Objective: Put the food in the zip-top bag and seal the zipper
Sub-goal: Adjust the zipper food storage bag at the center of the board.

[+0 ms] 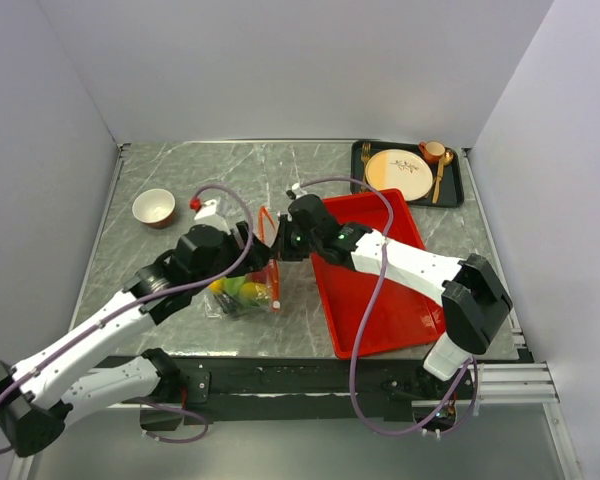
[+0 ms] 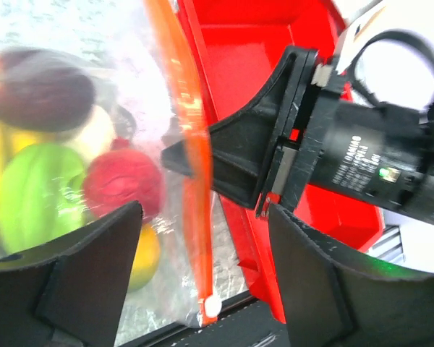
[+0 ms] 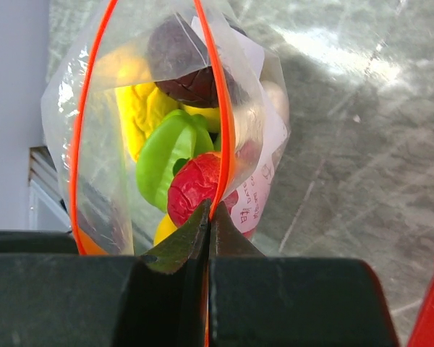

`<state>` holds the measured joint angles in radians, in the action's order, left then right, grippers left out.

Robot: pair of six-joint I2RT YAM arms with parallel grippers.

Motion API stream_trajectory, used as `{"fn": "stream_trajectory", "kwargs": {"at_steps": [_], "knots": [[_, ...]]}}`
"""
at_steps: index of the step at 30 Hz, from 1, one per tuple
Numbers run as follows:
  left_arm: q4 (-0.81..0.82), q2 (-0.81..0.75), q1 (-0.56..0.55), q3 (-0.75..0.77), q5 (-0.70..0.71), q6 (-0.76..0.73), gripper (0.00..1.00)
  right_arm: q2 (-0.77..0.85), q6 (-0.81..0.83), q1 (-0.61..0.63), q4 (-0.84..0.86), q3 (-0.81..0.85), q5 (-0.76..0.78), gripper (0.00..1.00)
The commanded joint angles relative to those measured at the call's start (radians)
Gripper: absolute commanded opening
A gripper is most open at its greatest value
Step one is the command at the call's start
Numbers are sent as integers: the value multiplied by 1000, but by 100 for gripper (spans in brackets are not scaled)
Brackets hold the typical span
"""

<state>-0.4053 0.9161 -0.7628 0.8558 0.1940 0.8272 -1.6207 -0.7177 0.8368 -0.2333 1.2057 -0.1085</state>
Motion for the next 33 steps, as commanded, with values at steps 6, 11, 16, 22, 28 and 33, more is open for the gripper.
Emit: {"fn": "stream_trajectory", "kwargs": {"at_steps": [6,11,16,22,28,33], "knots": [[-73,-172,-3,-63,134,64,81,85,-51,-22,28,-26,-26,0],[-96,-259,-4,-106,191,127,85,84,30,-21,-38,110,-88,2],[-72,-231,-4,-41,217,64,89,79,50,-22,-61,158,-105,1],[-119,-122,-3,17,243,104,83,82,38,-24,-46,155,-135,2],[-262,-65,-4,83,372,154,58,85,58,-21,-55,160,-134,3],[-253,-42,-4,129,394,126,2,68,70,-22,-64,186,-155,3]]}}
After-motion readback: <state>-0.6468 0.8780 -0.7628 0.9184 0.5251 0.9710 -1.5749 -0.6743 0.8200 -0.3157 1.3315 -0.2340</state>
